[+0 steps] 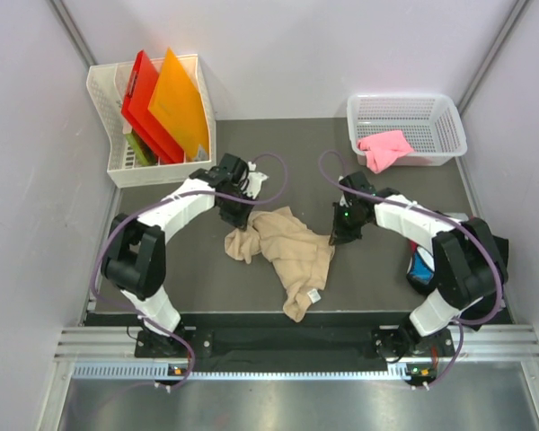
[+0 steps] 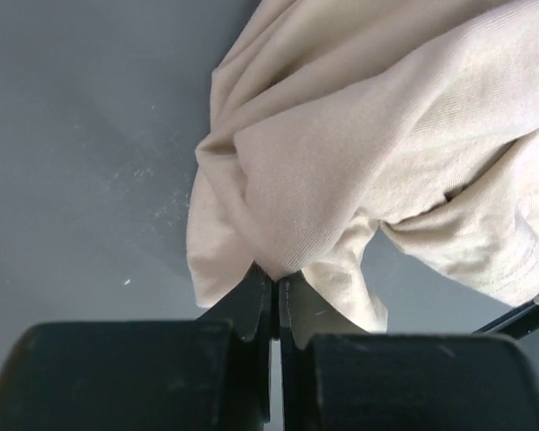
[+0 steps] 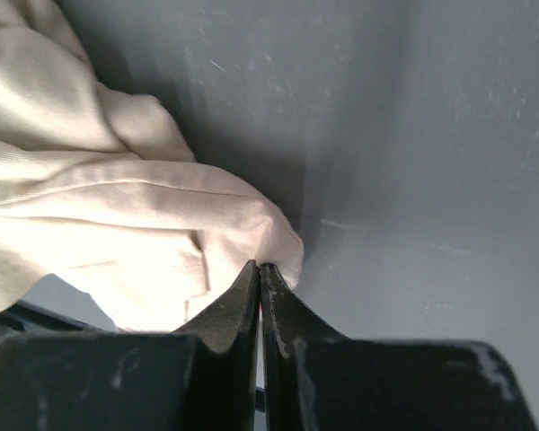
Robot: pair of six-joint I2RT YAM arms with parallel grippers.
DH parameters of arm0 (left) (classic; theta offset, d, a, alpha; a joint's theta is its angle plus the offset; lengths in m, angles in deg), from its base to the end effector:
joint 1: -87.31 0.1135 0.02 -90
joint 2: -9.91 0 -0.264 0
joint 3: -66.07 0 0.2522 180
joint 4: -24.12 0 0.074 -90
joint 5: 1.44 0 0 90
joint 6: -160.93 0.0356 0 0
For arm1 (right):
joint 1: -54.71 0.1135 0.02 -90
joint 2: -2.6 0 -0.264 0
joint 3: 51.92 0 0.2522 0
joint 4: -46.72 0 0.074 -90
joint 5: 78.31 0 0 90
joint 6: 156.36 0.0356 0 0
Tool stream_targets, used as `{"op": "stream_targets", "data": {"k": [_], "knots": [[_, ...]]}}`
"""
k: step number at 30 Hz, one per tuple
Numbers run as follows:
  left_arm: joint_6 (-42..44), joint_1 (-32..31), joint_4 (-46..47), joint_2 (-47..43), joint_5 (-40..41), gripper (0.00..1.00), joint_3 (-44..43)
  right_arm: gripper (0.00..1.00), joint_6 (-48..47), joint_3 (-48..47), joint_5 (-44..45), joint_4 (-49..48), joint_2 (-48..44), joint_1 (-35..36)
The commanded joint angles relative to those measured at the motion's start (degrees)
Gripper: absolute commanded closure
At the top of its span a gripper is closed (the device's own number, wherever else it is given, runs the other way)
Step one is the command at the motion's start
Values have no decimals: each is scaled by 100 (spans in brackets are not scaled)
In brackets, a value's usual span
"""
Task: Fold and stack the t-shirts
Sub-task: Flatten out the tshirt
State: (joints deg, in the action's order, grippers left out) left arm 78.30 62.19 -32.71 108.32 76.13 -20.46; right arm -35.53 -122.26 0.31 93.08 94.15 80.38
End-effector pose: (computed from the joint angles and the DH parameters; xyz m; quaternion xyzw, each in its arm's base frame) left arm 0.3090 -0.1534 0.2214 0.2925 0.9324 -0.1335 0.1650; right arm 0.2708 0.1379 0.1855 0.0247 0.9759 0.1773 0.1244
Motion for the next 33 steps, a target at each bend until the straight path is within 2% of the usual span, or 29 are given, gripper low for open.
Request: {"op": "stream_targets", "data": {"k": [1, 6, 13, 17, 21, 25, 27, 33], "knots": [[158, -10, -209, -682, 240, 100, -158, 100, -95, -450, -93, 193, -383, -97], [615, 51, -799, -1666, 976, 100, -438, 100, -209, -1038, -137, 685, -865, -115], [1896, 69, -1370, -3362, 2059, 100, -685, 100, -534, -2136, -251, 1652, -1753, -115], [2452, 69, -2081, -4056, 2253, 100, -1036, 100, -569, -2524, -479, 2109, -2298, -97], [3067, 69, -2986, -4584, 1920, 100, -1511, 100, -561, -2788, -585, 2698, -3027, -80], [3604, 69, -3295, -5278, 1831, 100, -1512, 100, -438, -3096, -699, 3401, -3467, -45], [3622, 69, -3383, -5341, 1840, 100, -1459, 100, -341, -3009, -725, 3411, -3678, -45], [3280, 60, -3164, -5157, 1630, 100, -1055, 100, -69, -1314, -1069, 2217, -3531, 227]]}}
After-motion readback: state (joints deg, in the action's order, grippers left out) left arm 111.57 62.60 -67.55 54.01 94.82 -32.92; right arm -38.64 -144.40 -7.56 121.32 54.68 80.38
